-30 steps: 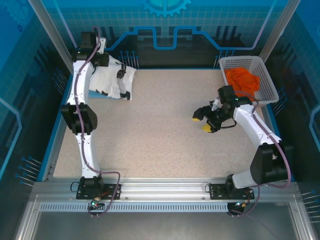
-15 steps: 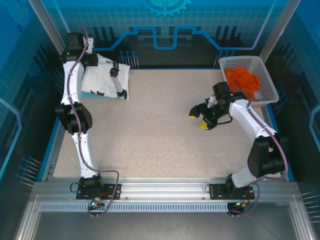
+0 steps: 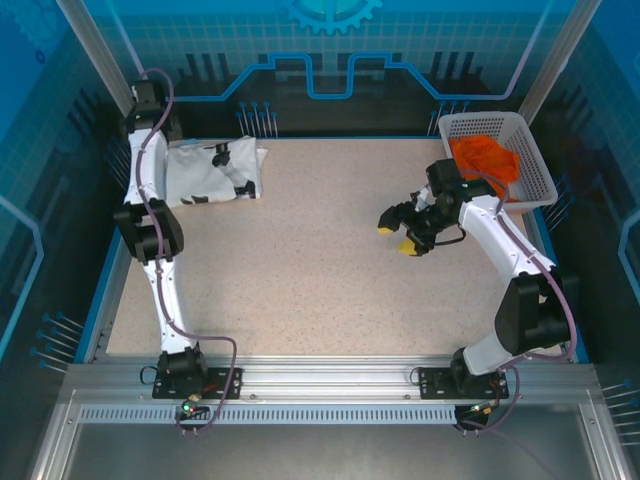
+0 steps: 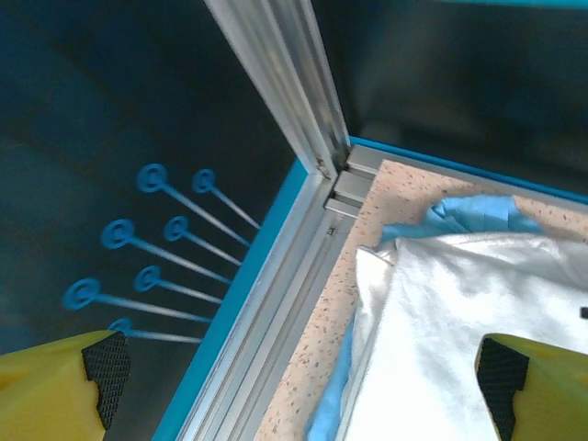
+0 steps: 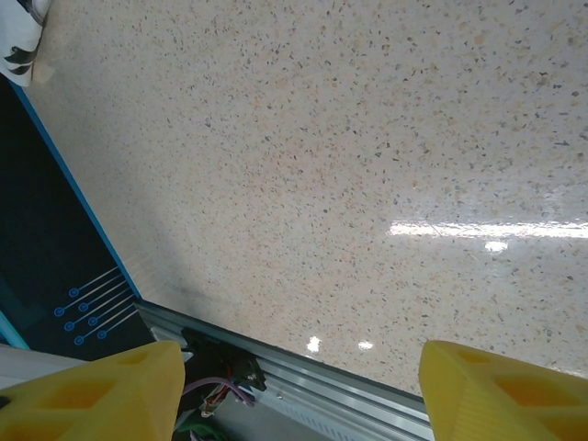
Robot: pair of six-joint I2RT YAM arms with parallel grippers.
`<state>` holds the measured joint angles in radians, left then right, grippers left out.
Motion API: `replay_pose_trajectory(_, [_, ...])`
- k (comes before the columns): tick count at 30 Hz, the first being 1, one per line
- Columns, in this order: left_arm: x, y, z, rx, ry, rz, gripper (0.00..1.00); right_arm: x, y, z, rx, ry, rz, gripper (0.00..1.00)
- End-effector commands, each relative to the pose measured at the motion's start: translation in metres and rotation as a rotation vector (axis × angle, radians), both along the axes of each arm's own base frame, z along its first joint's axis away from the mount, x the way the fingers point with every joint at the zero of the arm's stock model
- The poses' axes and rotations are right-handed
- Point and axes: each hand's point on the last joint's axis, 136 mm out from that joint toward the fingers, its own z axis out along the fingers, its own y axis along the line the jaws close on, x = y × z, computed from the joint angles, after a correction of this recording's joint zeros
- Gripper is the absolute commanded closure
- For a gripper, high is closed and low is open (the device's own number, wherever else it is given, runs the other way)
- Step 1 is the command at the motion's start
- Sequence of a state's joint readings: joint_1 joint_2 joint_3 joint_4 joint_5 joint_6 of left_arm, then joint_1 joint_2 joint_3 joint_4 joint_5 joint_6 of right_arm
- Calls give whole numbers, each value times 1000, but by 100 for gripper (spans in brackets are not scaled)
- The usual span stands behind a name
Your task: Fold and stack the t-shirts
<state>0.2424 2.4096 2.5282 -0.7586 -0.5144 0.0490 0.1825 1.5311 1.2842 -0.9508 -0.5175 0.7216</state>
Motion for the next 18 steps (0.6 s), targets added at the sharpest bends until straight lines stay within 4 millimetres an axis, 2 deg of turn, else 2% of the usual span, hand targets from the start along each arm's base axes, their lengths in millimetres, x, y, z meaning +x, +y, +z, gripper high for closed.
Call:
replay_pose_trajectory(1, [-34, -46, 100, -26, -192, 42, 1, 8, -3, 15, -50, -112, 24, 29])
replay_pose_trajectory(5, [-55, -117, 124, -132, -273, -59, 1, 24, -21, 32, -175, -241, -10, 27])
replay_pose_trajectory(8, [-80, -159, 130, -397, -400, -94, 1, 32, -44, 51, -325, -360, -71, 23])
replay_pose_trajectory(9, [-88, -171, 122, -485, -425, -107, 1, 33, -50, 57, -365, -395, -93, 8])
replay_pose_trajectory(10, [-94, -183, 123, -572, -494, -139, 1, 34, -60, 65, -410, -440, -126, 0])
replay_pose_trajectory(11, [-101, -191, 119, -625, -552, -147, 1, 33, -69, 73, -455, -478, -160, 0])
replay_pose_trajectory(14, [-132, -191, 94, -656, -641, -115, 1, 30, -94, 94, -565, -584, -236, 0])
replay_pose_trajectory(18, [-190, -159, 70, -479, -768, -42, 1, 16, -139, 112, -762, -681, -364, 0])
